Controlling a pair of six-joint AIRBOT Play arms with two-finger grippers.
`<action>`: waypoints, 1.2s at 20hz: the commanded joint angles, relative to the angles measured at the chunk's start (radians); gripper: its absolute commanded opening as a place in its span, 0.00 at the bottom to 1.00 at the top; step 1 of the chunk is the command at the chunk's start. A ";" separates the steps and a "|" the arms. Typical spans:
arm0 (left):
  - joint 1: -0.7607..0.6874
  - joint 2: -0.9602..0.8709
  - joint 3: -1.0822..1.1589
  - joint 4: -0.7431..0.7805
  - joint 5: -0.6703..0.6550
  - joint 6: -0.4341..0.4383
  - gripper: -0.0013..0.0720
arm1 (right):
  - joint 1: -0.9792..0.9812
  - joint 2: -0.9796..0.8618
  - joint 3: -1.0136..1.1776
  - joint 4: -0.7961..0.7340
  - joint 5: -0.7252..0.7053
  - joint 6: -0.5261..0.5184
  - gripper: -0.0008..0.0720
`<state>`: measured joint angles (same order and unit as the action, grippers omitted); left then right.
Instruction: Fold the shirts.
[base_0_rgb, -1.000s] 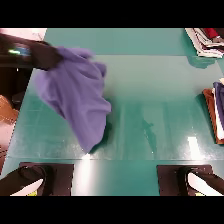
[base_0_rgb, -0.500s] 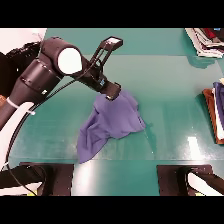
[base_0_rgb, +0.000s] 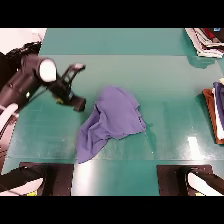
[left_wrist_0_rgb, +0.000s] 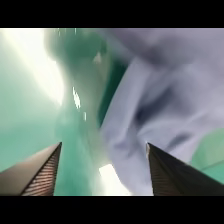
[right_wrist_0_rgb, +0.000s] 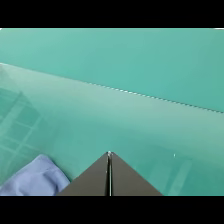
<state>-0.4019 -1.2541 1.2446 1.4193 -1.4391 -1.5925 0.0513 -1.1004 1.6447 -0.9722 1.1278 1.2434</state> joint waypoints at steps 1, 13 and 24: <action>0.054 0.123 -0.351 -0.096 0.100 0.047 0.84 | 0.001 -0.002 0.001 0.001 -0.007 0.000 0.03; 0.054 0.143 -0.629 -0.316 0.268 0.132 0.06 | 0.002 -0.107 0.001 0.040 0.025 0.001 0.03; 0.219 0.189 -0.121 0.245 0.234 0.027 0.06 | 0.275 -0.580 0.001 0.039 0.141 0.001 0.73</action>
<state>-0.2687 -1.0695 1.0328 1.5787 -1.2434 -1.5551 0.2581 -1.5600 1.6447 -0.9409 1.2690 1.2446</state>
